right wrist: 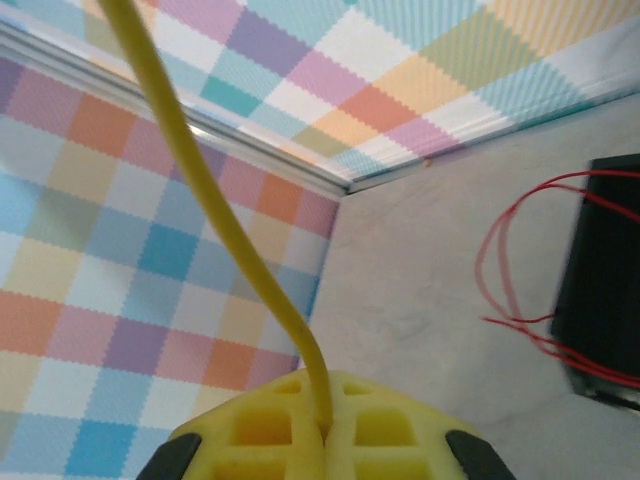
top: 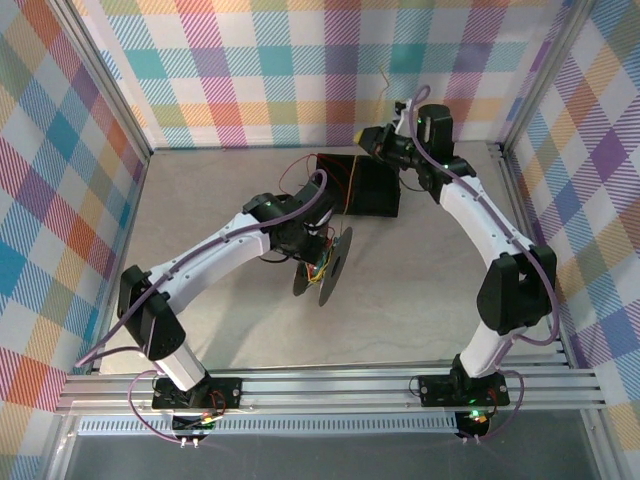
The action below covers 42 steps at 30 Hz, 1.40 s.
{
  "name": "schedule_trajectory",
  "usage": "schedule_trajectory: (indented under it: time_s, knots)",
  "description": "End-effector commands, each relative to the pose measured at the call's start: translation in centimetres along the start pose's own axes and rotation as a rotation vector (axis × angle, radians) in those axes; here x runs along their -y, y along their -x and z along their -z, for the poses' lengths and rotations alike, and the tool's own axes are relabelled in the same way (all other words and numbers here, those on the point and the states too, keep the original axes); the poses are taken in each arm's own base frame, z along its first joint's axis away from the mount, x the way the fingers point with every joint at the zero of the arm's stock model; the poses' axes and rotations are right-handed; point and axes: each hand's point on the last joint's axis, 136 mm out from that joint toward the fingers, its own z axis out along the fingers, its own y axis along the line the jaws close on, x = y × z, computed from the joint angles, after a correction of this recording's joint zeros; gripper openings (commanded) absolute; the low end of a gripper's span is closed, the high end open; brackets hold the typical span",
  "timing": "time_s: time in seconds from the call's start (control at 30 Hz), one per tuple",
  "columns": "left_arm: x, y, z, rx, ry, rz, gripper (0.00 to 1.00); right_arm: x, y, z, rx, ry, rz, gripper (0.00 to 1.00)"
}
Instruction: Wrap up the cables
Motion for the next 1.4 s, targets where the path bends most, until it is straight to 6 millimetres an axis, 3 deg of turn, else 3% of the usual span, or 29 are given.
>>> schedule_trajectory:
  time_s: [0.0, 0.17, 0.33, 0.63, 0.77, 1.0, 1.23, 1.37]
  knots:
    - [-0.8, -2.5, -0.5, -0.123, 0.057, -0.001, 0.0, -11.7, 3.0, 3.7, 0.128, 0.269, 0.13, 0.0]
    - [-2.6, -1.4, -0.8, -0.1, 0.072, 0.099, 0.0, -15.5, 0.8, 3.9, 0.1, 0.384, 0.1, 0.0]
    - [-5.3, 0.2, -0.1, -0.049, 0.102, 0.243, 0.0, -18.0, -1.7, 4.0, 0.07, 0.455, 0.061, 0.0]
    - [-10.8, 2.5, 1.3, 0.046, 0.103, 0.513, 0.0, -20.0, -7.1, 3.1, -0.022, 0.546, -0.026, 0.0]
    - [-11.5, 3.4, 1.5, 0.069, 0.078, 0.559, 0.0, -20.9, -10.0, 1.9, -0.103, 0.592, -0.048, 0.0]
    - [-12.9, 4.2, 2.0, 0.101, 0.061, 0.627, 0.0, -18.9, -14.8, -0.2, -0.199, 0.576, -0.094, 0.0]
    - [-15.2, 4.7, 2.5, 0.135, 0.034, 0.745, 0.0, -15.8, -20.8, 0.0, -0.279, 0.551, -0.118, 0.0]
    - [-16.6, 5.7, 2.7, 0.163, -0.016, 0.826, 0.0, -15.2, -24.4, 0.0, -0.347, 0.536, -0.096, 0.0]
